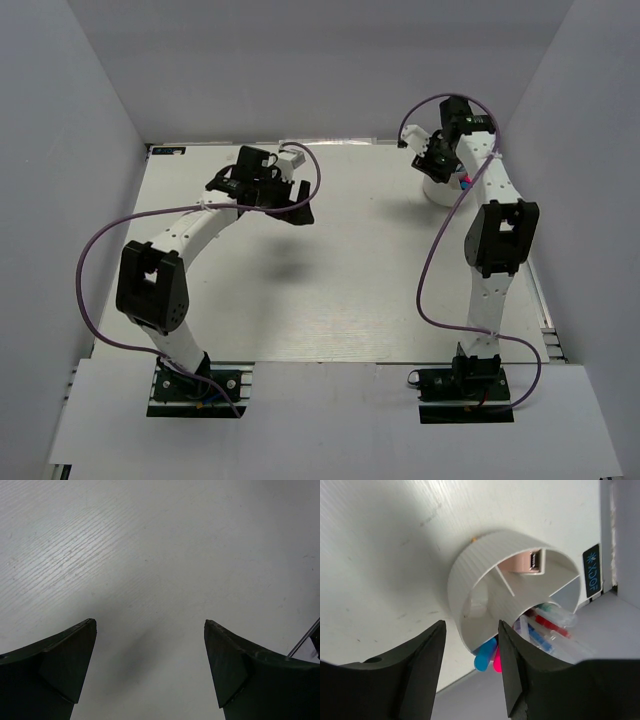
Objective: Sort the stationery into containers
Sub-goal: Place the stationery in the storage box, then reset both arms
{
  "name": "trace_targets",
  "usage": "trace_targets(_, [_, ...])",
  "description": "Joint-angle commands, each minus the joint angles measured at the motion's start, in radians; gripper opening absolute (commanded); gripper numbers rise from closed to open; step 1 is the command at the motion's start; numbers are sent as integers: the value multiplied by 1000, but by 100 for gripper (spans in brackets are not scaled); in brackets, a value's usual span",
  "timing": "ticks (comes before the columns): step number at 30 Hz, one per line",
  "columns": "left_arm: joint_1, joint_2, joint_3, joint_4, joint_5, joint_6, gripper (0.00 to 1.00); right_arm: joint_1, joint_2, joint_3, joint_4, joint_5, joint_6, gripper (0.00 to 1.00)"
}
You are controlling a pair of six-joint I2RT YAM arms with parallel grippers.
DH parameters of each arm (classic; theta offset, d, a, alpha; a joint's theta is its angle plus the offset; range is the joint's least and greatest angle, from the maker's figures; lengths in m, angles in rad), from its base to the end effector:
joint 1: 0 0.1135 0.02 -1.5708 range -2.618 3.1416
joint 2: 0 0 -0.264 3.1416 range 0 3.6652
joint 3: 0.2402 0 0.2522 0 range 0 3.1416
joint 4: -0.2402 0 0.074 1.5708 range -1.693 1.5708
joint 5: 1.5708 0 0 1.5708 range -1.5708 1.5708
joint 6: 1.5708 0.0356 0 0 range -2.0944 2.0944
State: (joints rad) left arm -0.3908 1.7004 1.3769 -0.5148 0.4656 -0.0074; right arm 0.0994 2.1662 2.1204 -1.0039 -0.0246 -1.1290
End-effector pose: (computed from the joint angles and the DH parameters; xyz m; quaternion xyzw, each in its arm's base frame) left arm 0.3418 -0.1581 0.2756 0.2542 0.8761 -0.2801 0.2990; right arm 0.4677 0.0475 0.2857 -0.5594 0.7878 -0.1165 0.2301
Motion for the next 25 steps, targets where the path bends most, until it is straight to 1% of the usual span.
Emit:
trace_targets(1, [41,-33,-5,19,-16,-55,98,22,-83,130,-61,-144,147,52])
trace_targets(2, [50,-36,-12,27,-19,-69,98,35,-97,153,-56,-211,187,53])
trace_targets(3, [59,-38,-13,27,-24,-78,98,45,-130,147,-44,-240,281,55])
trace_targets(4, [76,-39,-18,27,-37,-94,98,57,-147,119,-24,-286,332,57])
trace_targets(5, [85,-41,-19,27,-41,-95,98,68,-167,102,19,-307,383,59])
trace_targets(6, [95,-39,-18,27,-53,-100,98,66,-192,86,45,-326,497,64])
trace_targets(8, [130,-21,7,7,-62,-114,98,68,-195,69,92,-377,613,69])
trace_targets(9, [141,-7,23,-8,-68,-114,98,66,-187,73,100,-397,667,73])
trace_targets(10, [162,30,63,-45,-90,-115,98,66,-183,70,111,-429,766,76])
trace_targets(12, [190,63,102,-82,-108,-121,98,75,-186,35,169,-425,845,78])
trace_targets(13, [220,96,128,-86,-129,-123,98,75,-189,15,183,-426,865,79])
trace_targets(16, [262,126,152,-88,-142,-132,98,92,-180,7,203,-446,923,80])
trace_targets(18, [283,150,168,-83,-180,-132,98,95,-178,-11,202,-471,934,81])
trace_targets(21, [308,168,169,-80,-220,-132,98,97,-187,-66,206,-483,946,81])
trace_targets(25, [329,160,139,-64,-213,-129,98,97,-212,-105,208,-482,943,82])
